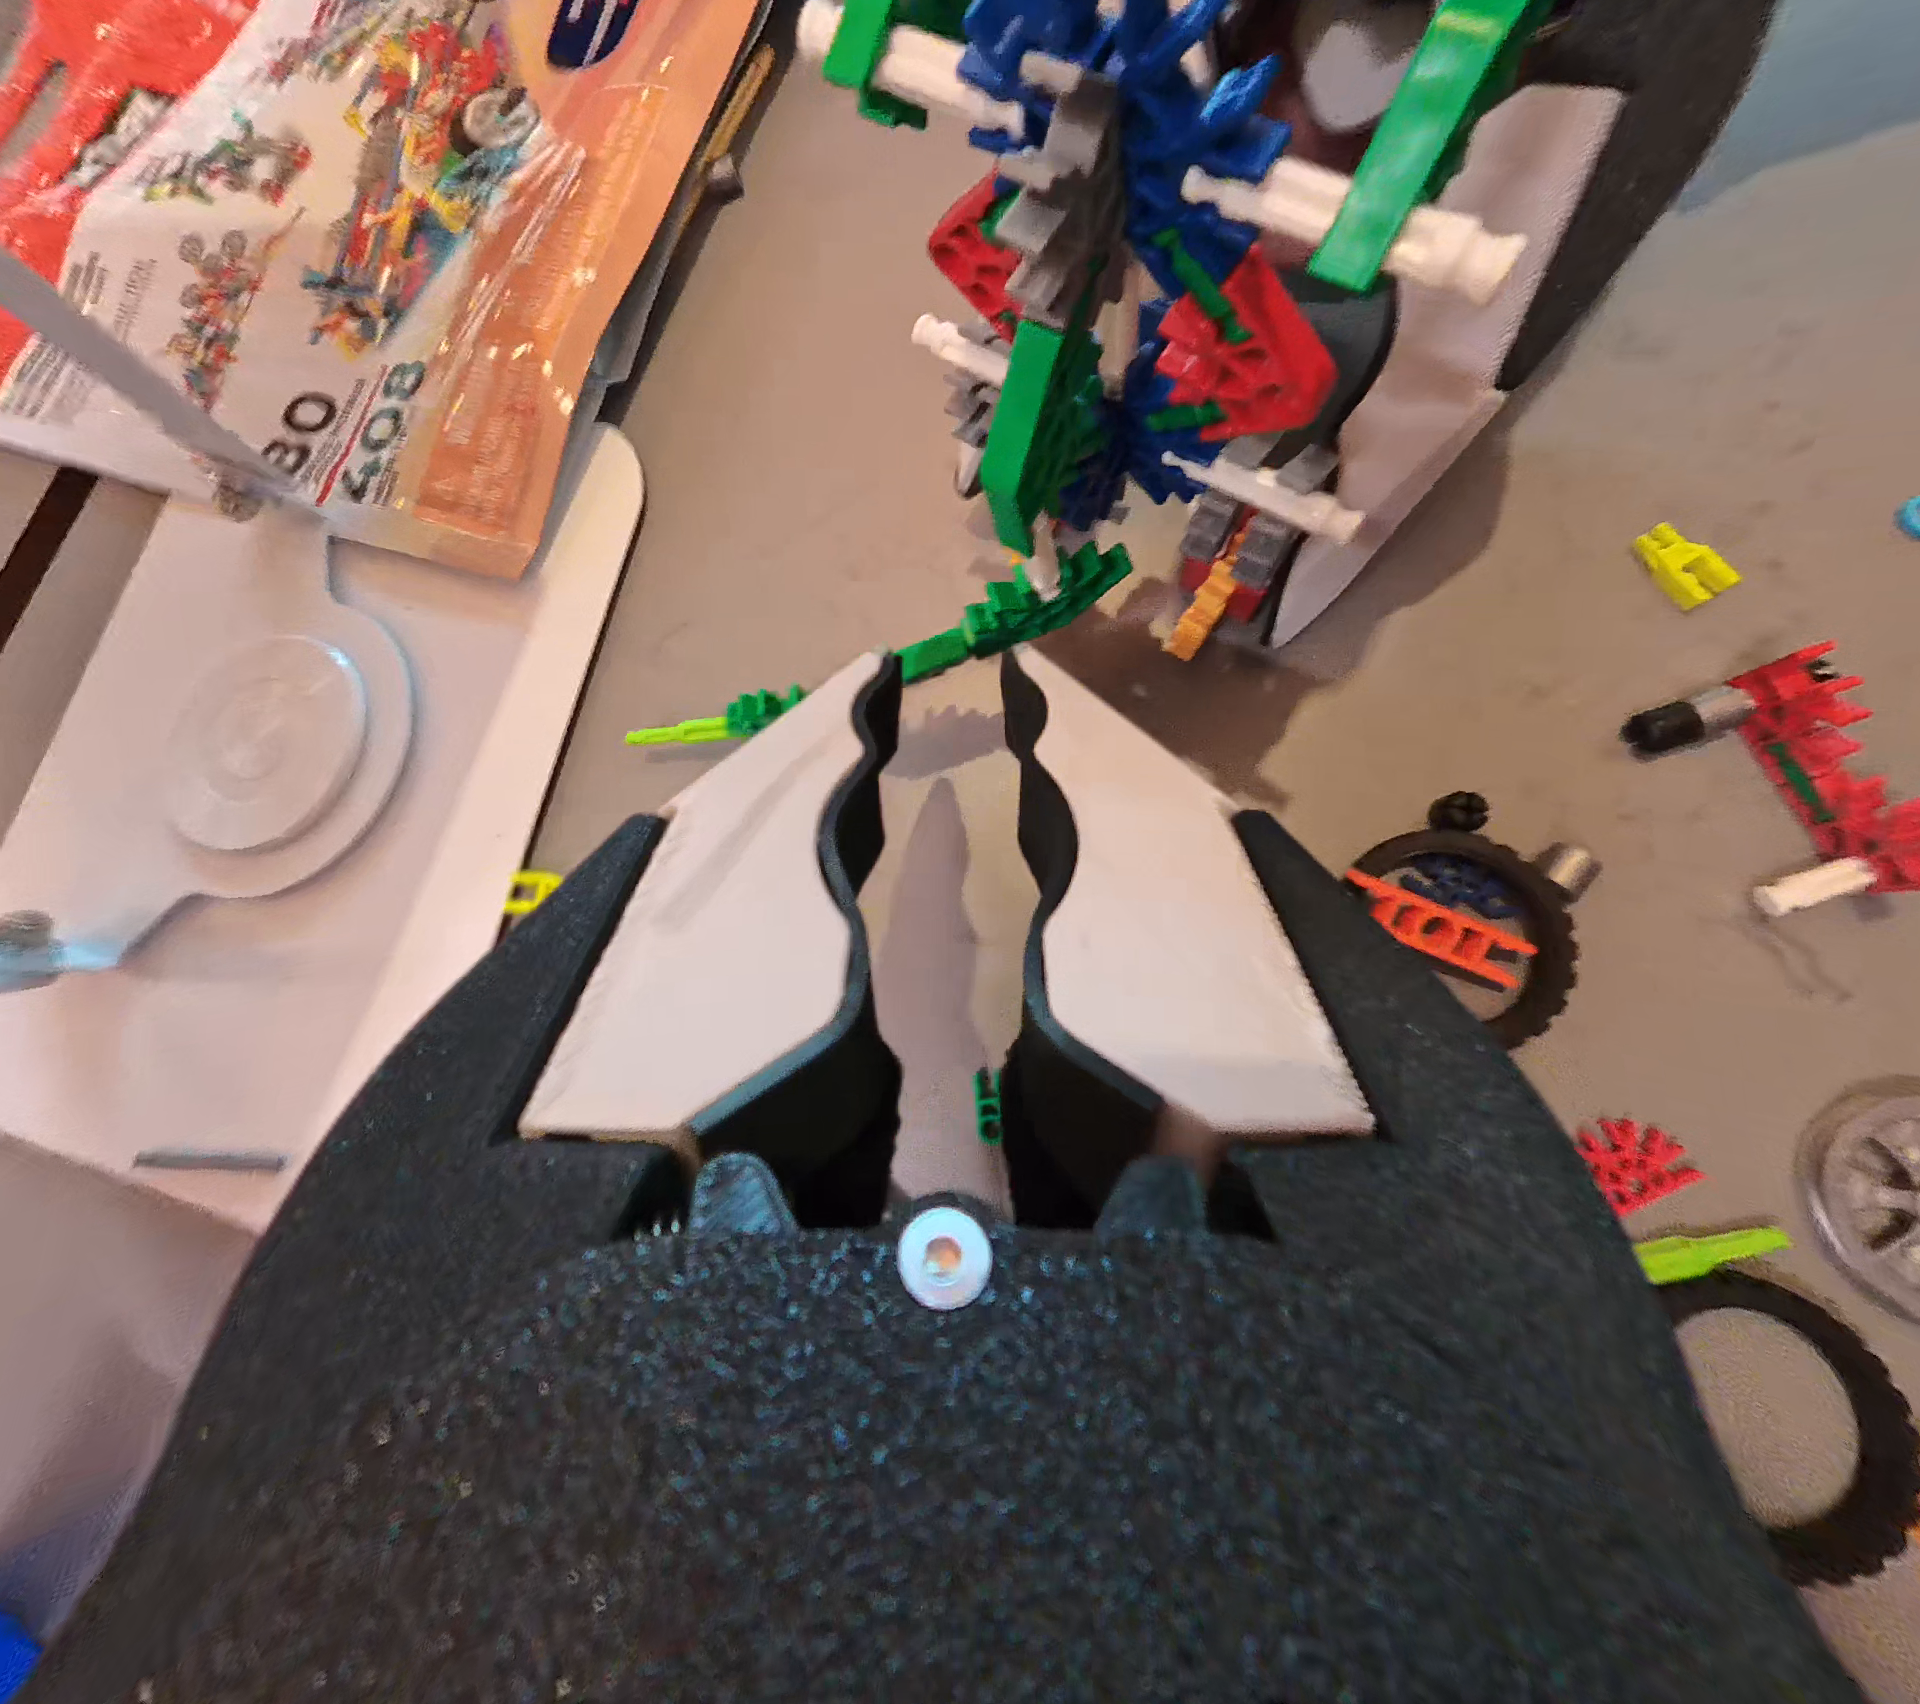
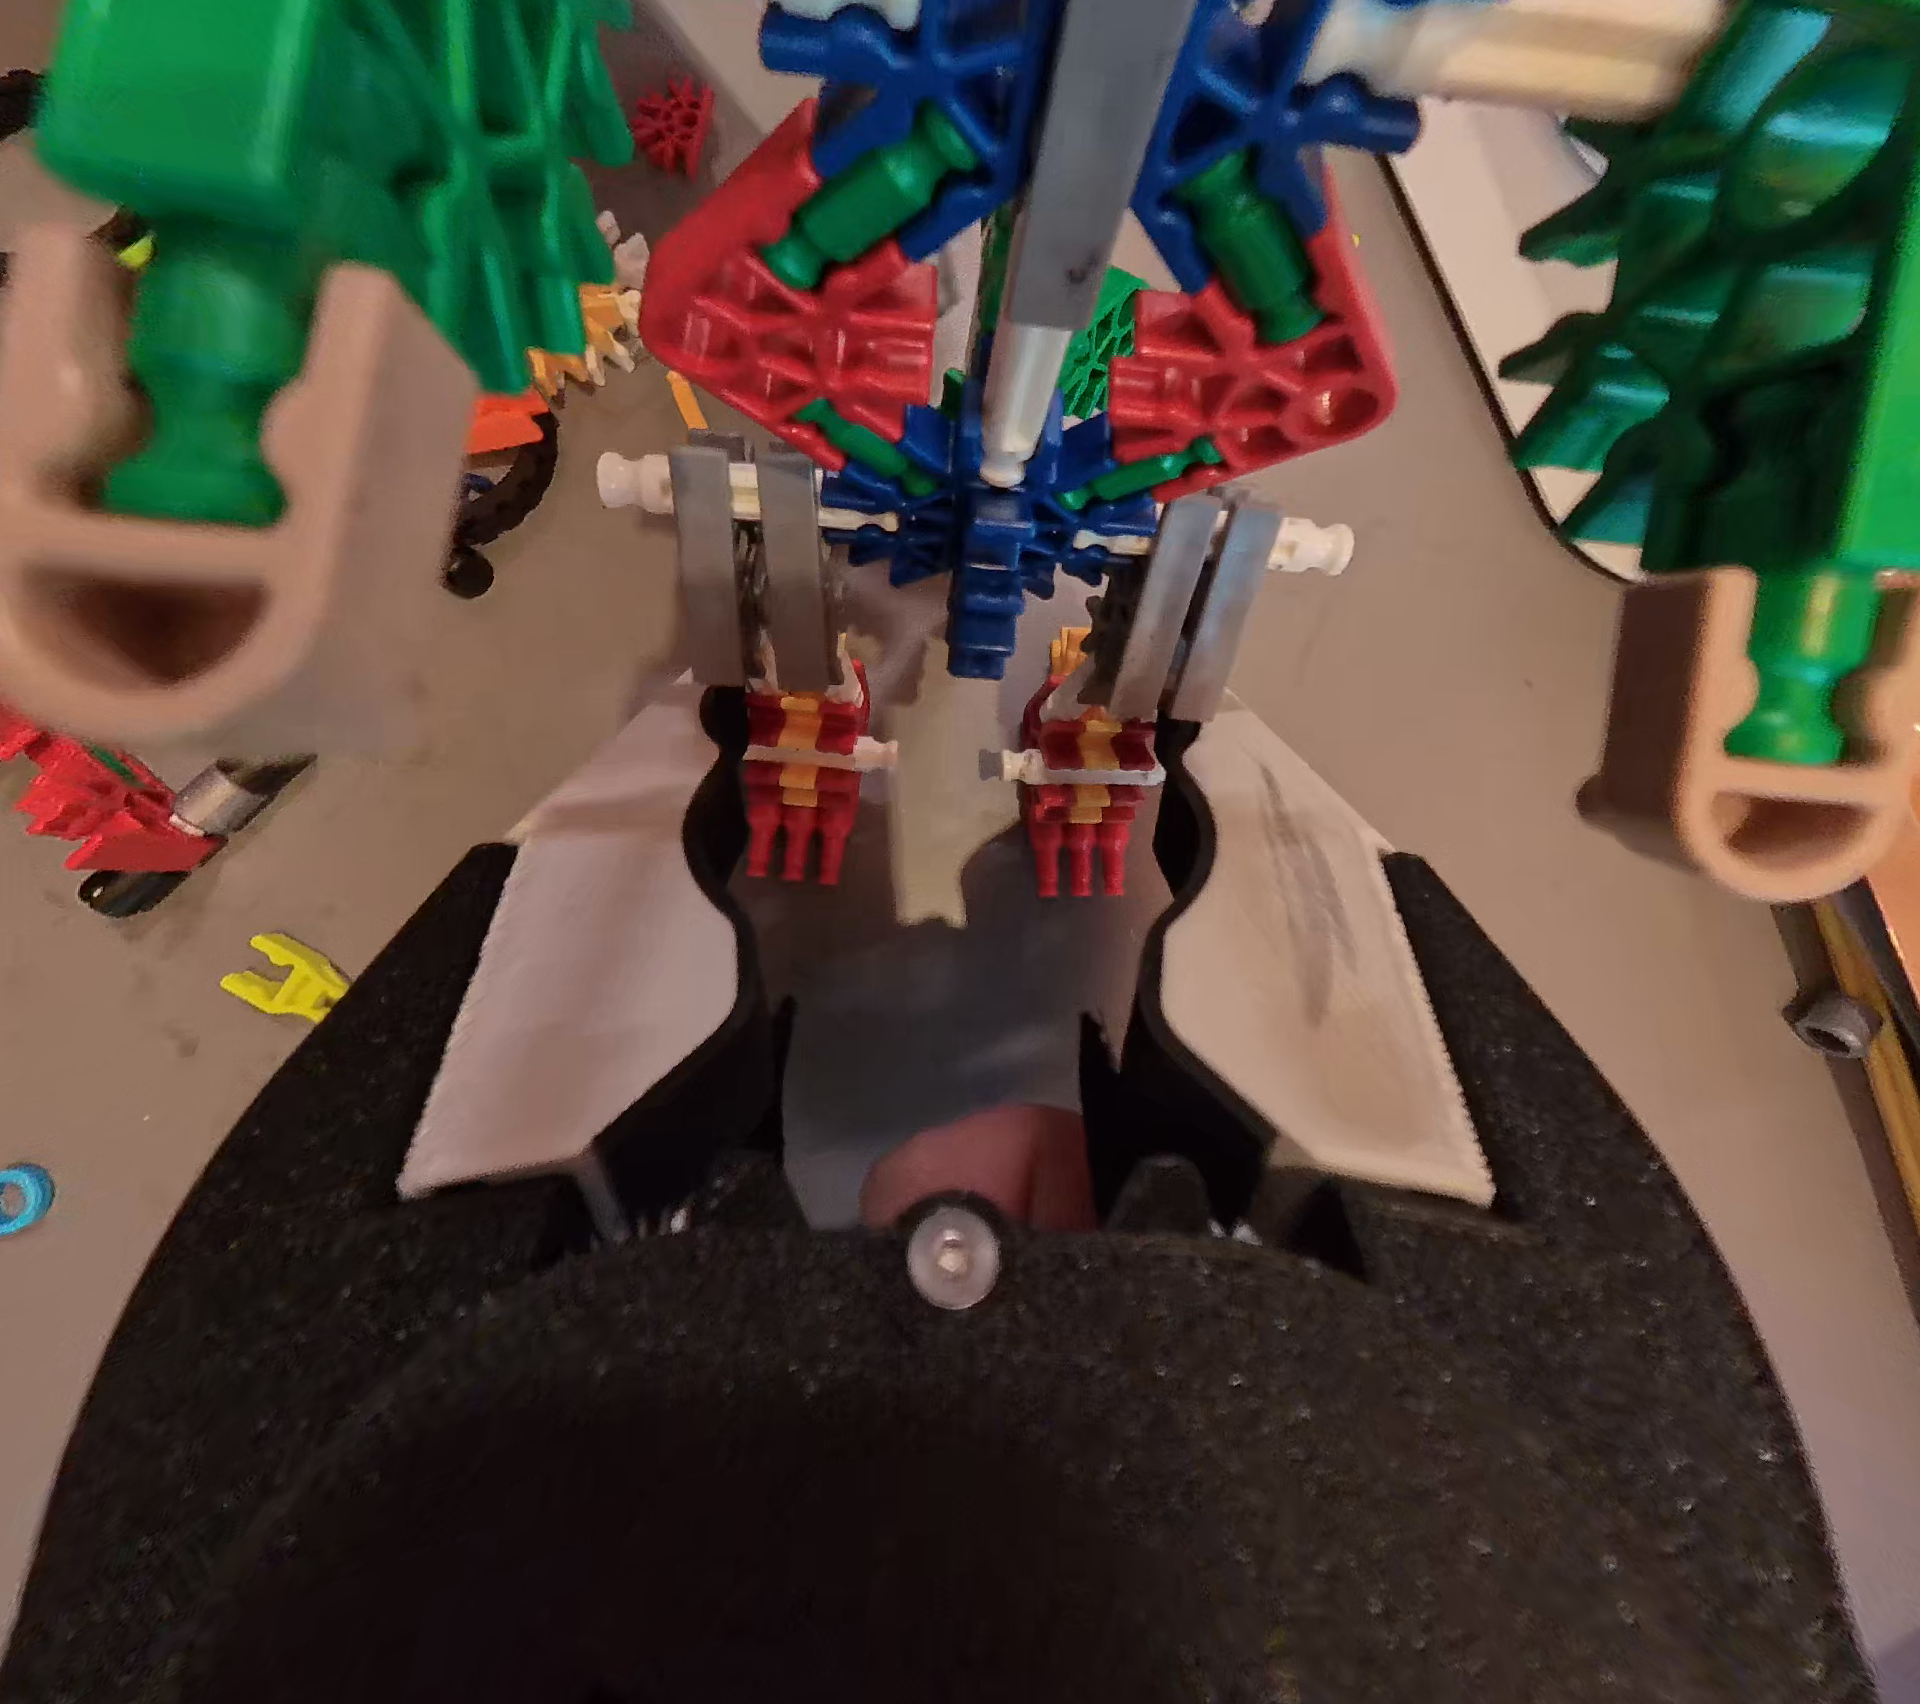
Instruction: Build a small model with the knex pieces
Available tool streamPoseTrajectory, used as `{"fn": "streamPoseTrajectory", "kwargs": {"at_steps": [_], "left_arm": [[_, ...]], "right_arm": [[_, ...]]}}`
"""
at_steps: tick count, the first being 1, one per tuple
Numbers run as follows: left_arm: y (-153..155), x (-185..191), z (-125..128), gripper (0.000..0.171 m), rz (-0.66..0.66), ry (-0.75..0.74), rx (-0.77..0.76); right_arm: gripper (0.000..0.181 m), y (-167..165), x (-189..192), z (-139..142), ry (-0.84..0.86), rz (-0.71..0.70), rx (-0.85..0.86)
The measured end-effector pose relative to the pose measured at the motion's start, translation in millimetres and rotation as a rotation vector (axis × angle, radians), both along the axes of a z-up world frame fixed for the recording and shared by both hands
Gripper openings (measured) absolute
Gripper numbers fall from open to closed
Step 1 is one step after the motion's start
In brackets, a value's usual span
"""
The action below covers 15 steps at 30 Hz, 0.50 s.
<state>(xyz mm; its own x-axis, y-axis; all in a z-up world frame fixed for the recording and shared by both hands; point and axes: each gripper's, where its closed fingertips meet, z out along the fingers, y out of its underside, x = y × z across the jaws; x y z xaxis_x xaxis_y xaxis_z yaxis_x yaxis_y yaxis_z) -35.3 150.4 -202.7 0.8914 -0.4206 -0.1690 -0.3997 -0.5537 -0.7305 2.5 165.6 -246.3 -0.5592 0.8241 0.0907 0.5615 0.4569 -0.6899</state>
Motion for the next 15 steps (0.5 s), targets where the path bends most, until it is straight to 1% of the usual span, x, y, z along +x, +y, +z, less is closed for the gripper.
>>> {"fn": "streamPoseTrajectory", "kwargs": {"at_steps": [2,7,10,12,15], "left_arm": [[-0.6,5.9,3.1,0.029,-0.041,-0.043,0.015],[-0.4,10.4,-8.8,0.040,-0.088,0.009,0.017],[-0.1,14.4,-16.0,0.037,-0.103,0.023,0.010],[0.0,14.3,-20.2,0.032,-0.101,0.035,0.003],[-2.0,12.9,-20.8,0.026,-0.103,0.037,-0.019]], "right_arm": [[0.079,0.4,1.2,0.0,0.003,0.010,-0.001],[0.079,-2.4,5.9,0.1,0.003,0.050,-0.001],[0.079,-7.4,8.9,0.1,0.005,0.083,-0.001],[0.079,-9.3,9.8,0.1,0.004,0.092,0.003],[0.079,-9.8,10.3,0.1,0.002,0.096,0.006]]}}
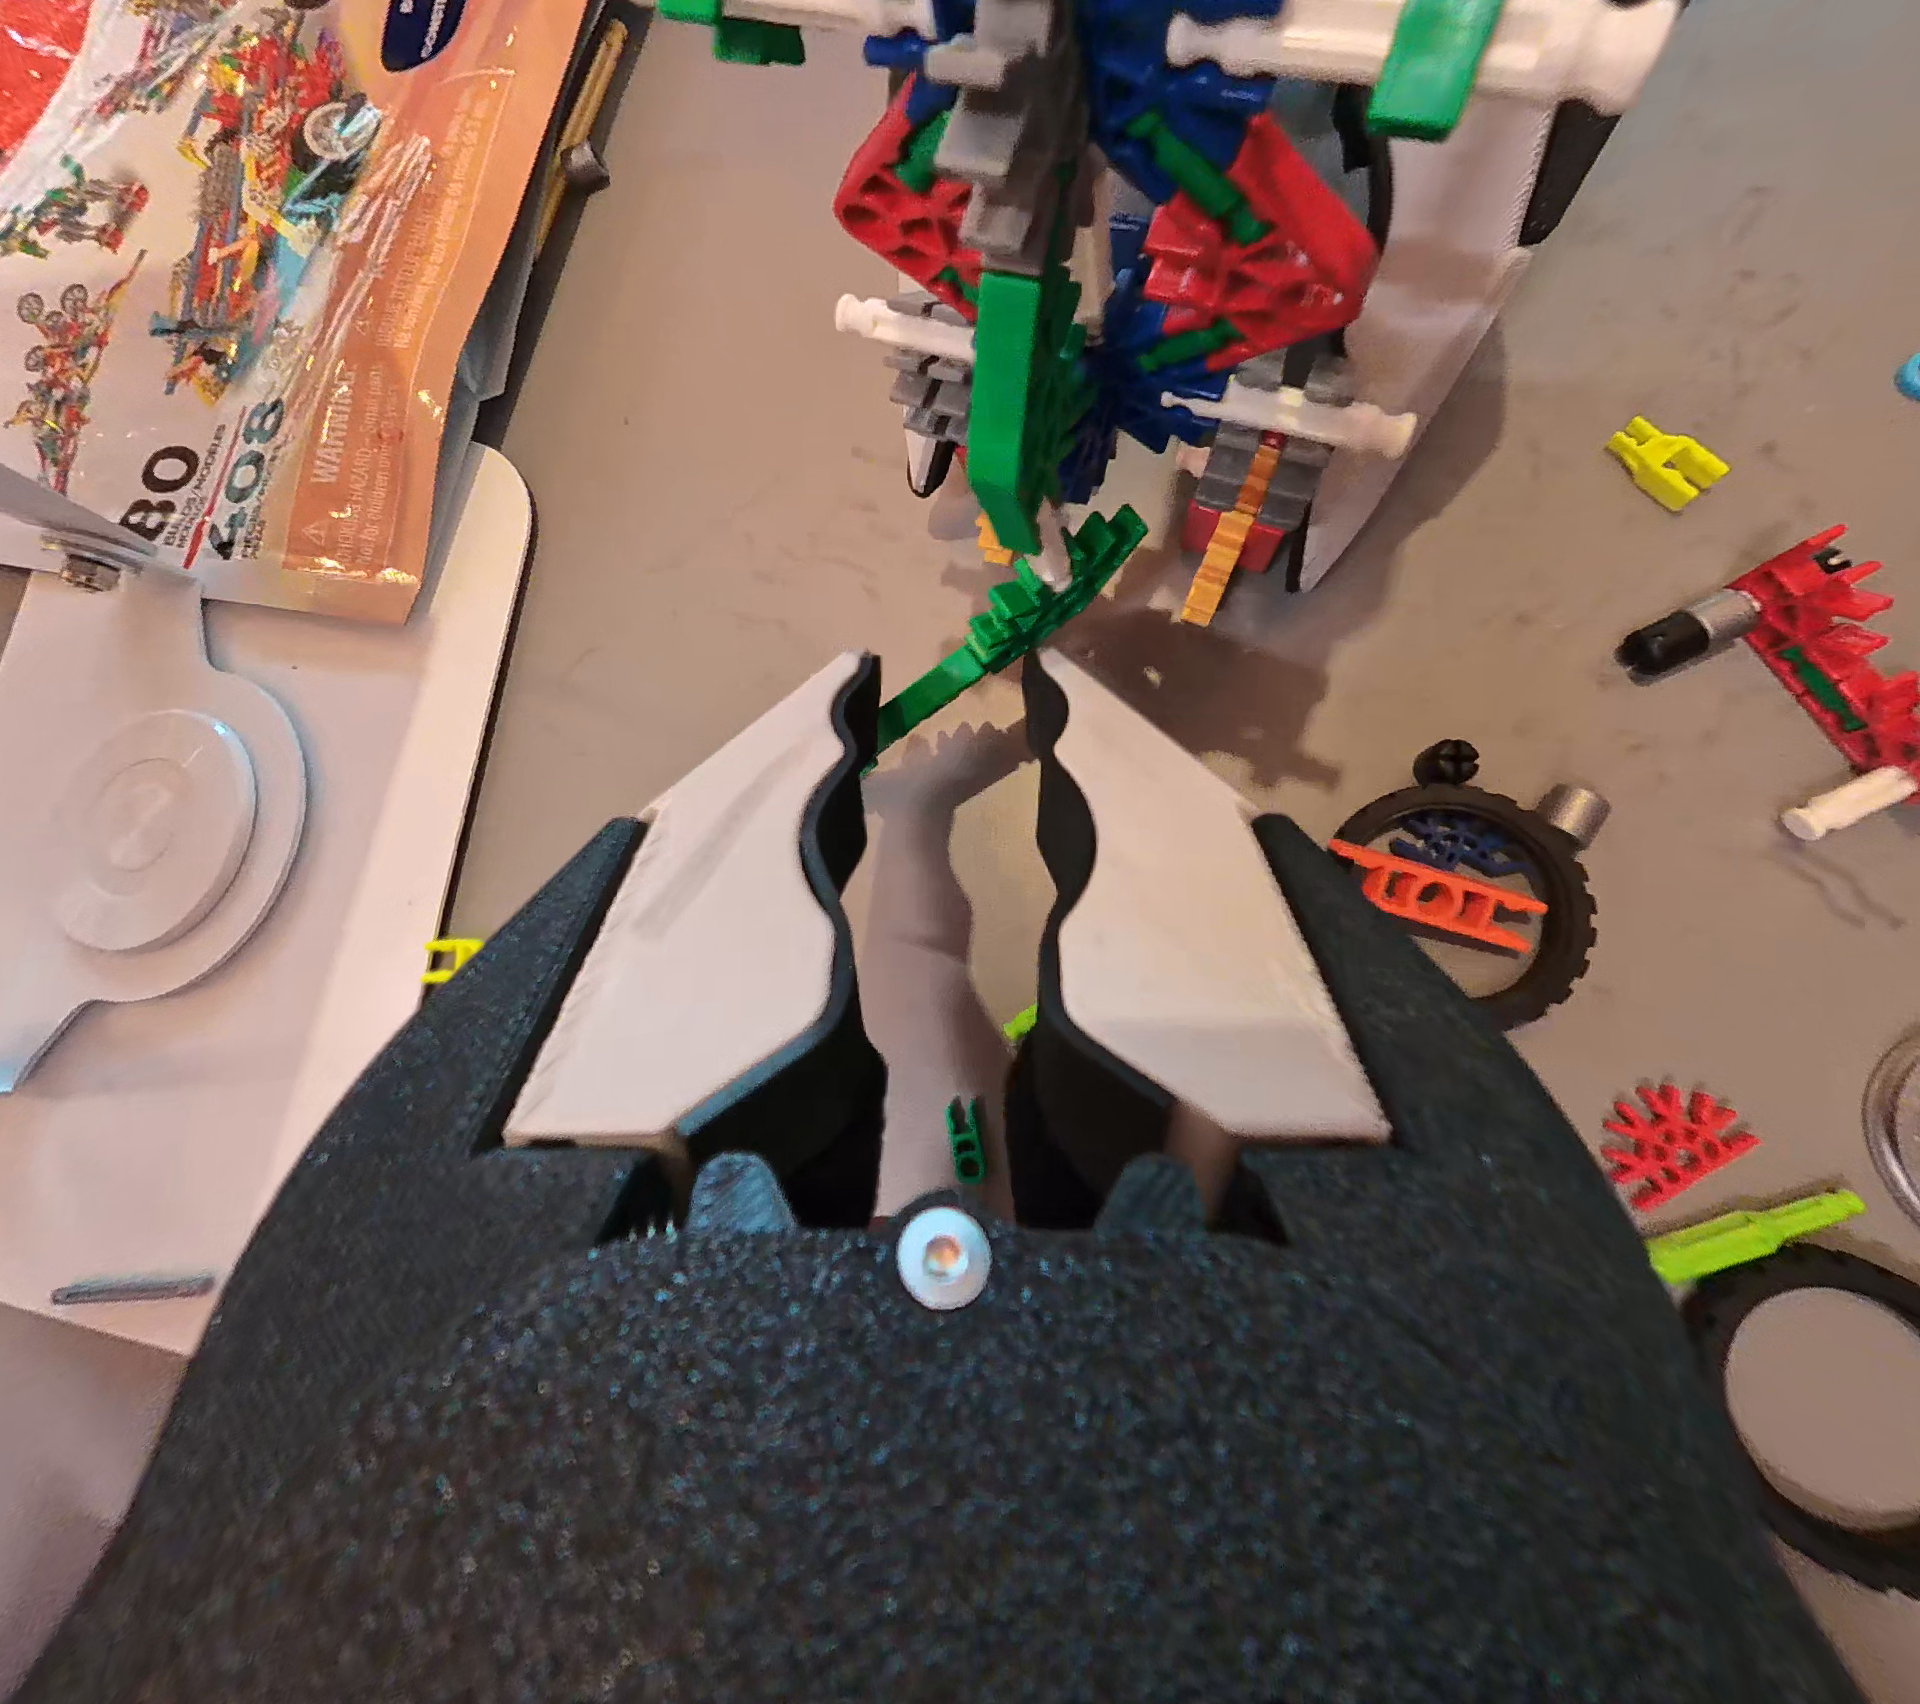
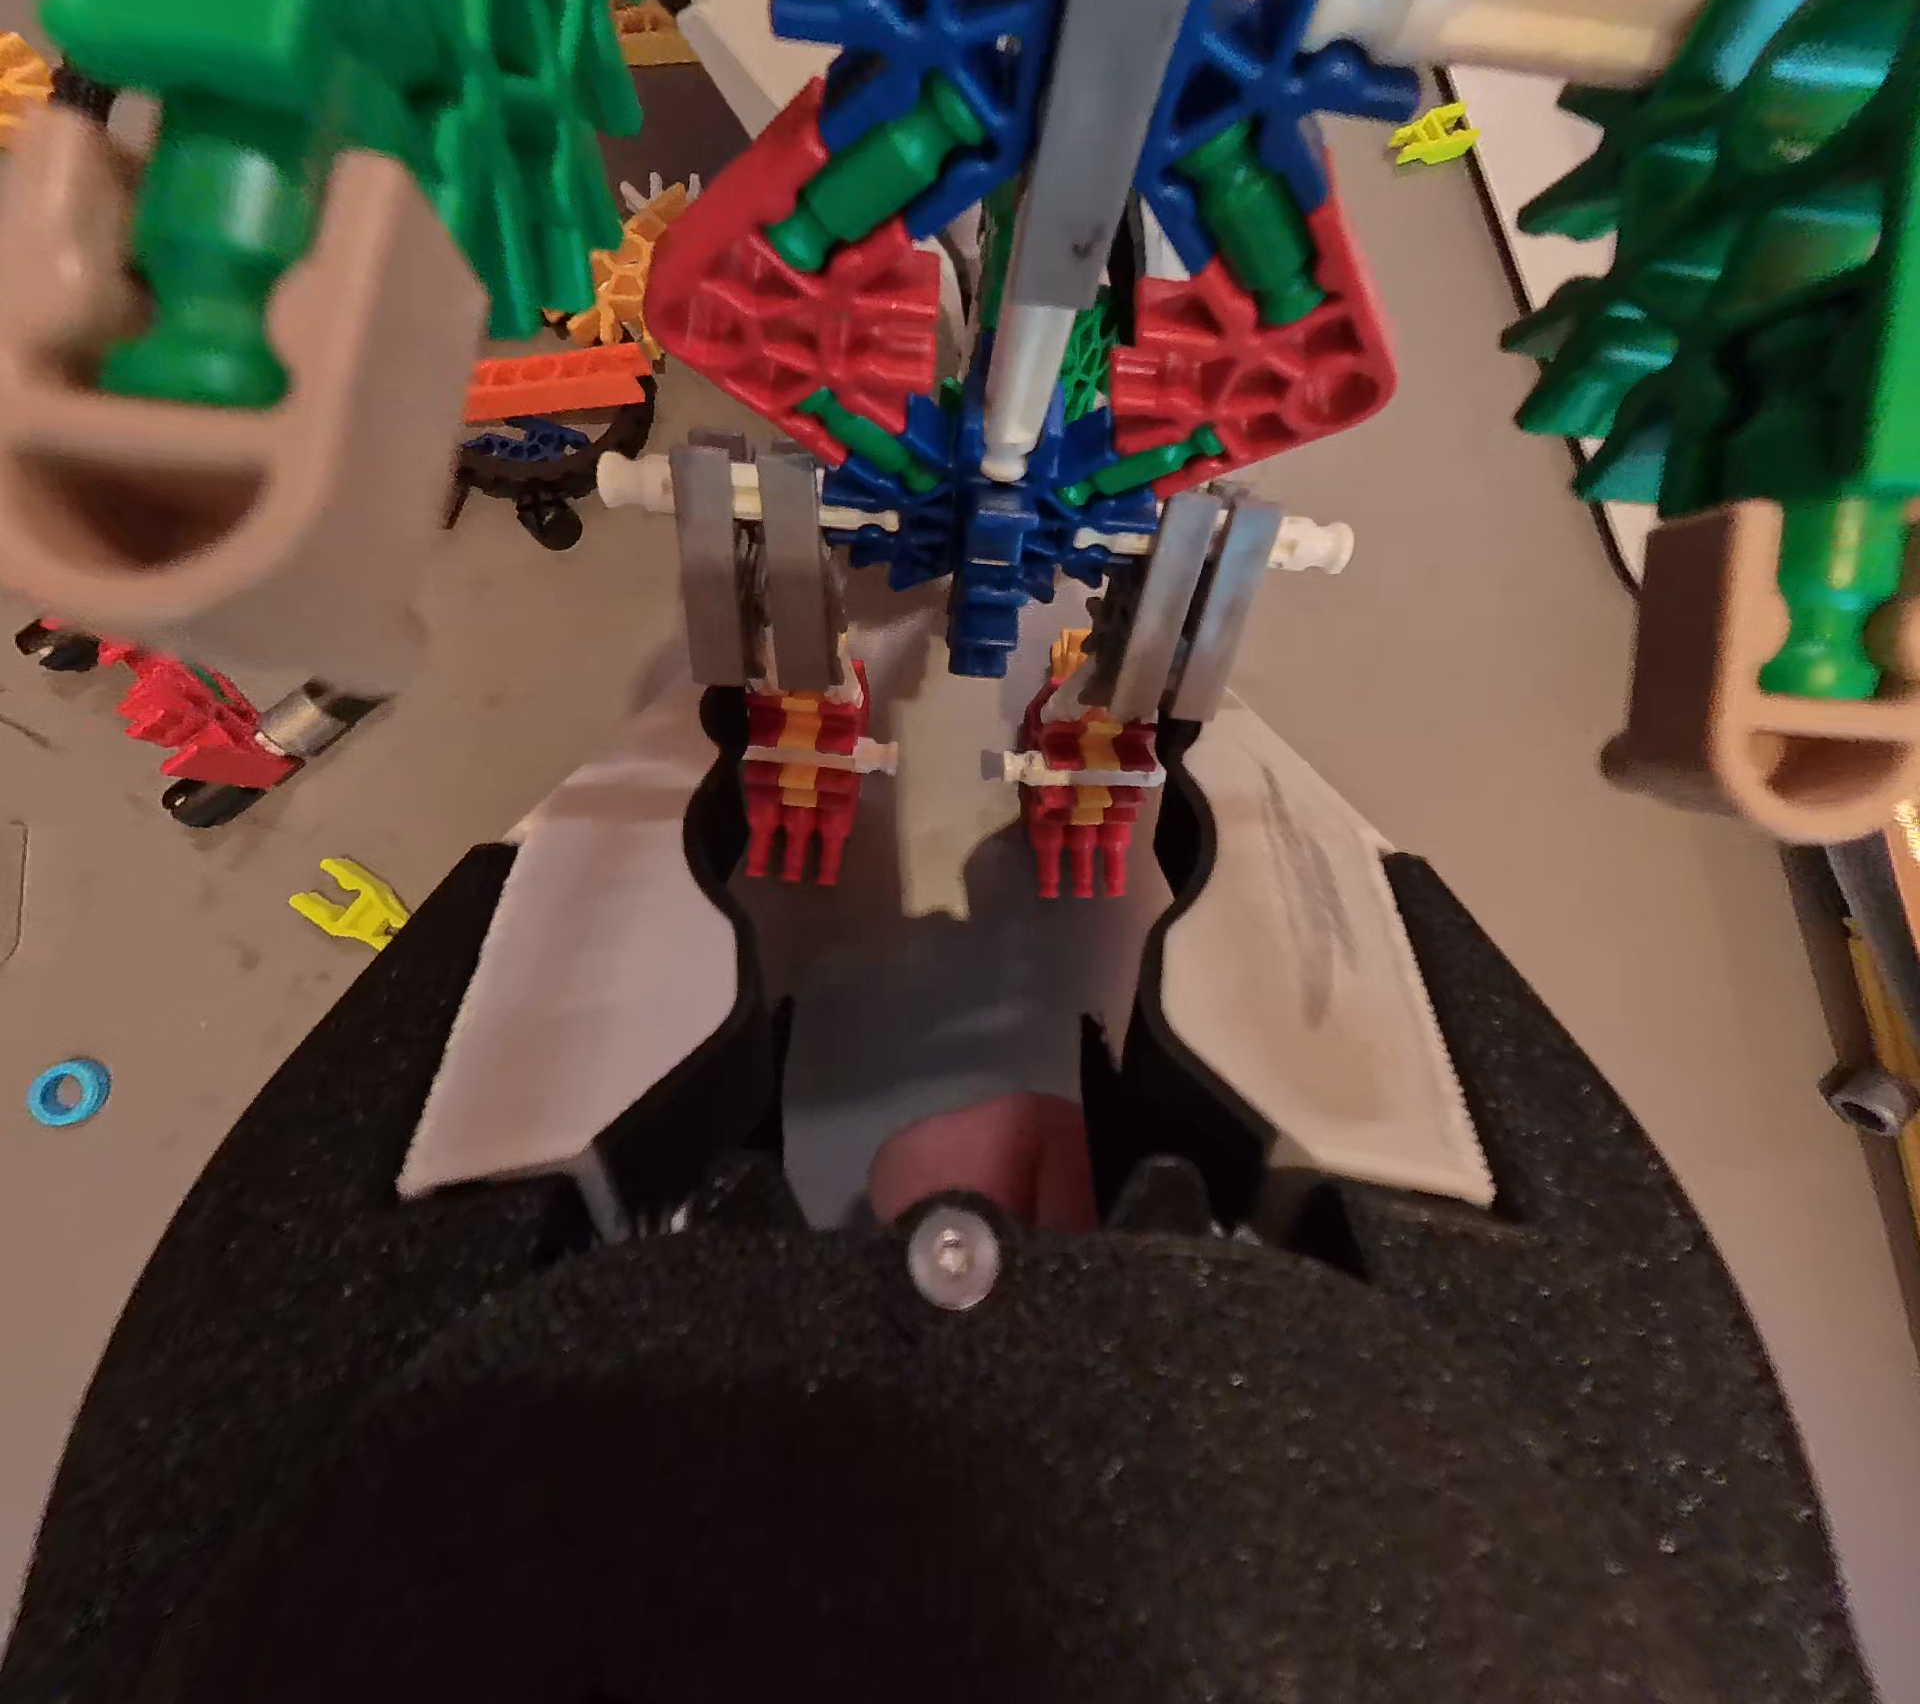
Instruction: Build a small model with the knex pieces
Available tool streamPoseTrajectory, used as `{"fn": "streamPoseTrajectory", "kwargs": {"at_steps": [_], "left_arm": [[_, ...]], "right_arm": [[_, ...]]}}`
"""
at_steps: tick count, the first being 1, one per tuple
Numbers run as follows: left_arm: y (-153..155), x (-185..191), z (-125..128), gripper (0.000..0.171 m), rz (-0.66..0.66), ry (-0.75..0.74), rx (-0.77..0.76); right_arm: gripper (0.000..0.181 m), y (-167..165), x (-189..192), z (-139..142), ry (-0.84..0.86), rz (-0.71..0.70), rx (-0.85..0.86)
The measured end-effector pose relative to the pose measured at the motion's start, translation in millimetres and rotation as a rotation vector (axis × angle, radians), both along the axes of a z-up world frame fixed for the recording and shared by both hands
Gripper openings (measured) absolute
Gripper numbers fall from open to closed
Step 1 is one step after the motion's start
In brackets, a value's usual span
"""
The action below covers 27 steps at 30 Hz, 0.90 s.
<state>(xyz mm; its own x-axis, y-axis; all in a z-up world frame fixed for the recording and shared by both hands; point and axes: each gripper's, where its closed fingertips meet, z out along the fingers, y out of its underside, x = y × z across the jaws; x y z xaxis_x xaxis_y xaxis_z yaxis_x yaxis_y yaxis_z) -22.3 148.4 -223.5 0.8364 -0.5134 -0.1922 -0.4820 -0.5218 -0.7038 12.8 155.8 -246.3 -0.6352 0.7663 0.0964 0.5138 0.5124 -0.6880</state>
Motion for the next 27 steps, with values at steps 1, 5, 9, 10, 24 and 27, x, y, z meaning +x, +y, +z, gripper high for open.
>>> {"fn": "streamPoseTrajectory", "kwargs": {"at_steps": [1,5,9,10,24,27], "left_arm": [[-0.6,-0.6,0.3,0.024,0.006,-0.010,-0.012],[-4.0,-2.0,1.5,0.019,0.014,-0.045,-0.056],[-7.2,-1.3,1.2,0.016,0.037,-0.063,-0.104],[-8.1,-0.9,1.1,0.015,0.040,-0.072,-0.115],[-19.0,-18.6,30.6,0.031,0.055,-0.097,-0.128],[-29.5,-18.6,40.0,0.035,0.038,-0.044,-0.129]], "right_arm": [[0.079,0.0,0.0,0.0,0.000,0.001,-0.001],[0.079,0.0,0.4,-0.1,-0.002,0.001,-0.003],[0.079,0.1,0.4,-0.3,-0.004,0.000,-0.002],[0.079,0.1,0.3,-0.3,-0.004,-0.001,-0.001],[0.089,-0.7,-0.1,5.0,0.003,-0.002,0.017],[0.091,2.9,0.1,9.5,0.013,-0.008,0.025]]}}
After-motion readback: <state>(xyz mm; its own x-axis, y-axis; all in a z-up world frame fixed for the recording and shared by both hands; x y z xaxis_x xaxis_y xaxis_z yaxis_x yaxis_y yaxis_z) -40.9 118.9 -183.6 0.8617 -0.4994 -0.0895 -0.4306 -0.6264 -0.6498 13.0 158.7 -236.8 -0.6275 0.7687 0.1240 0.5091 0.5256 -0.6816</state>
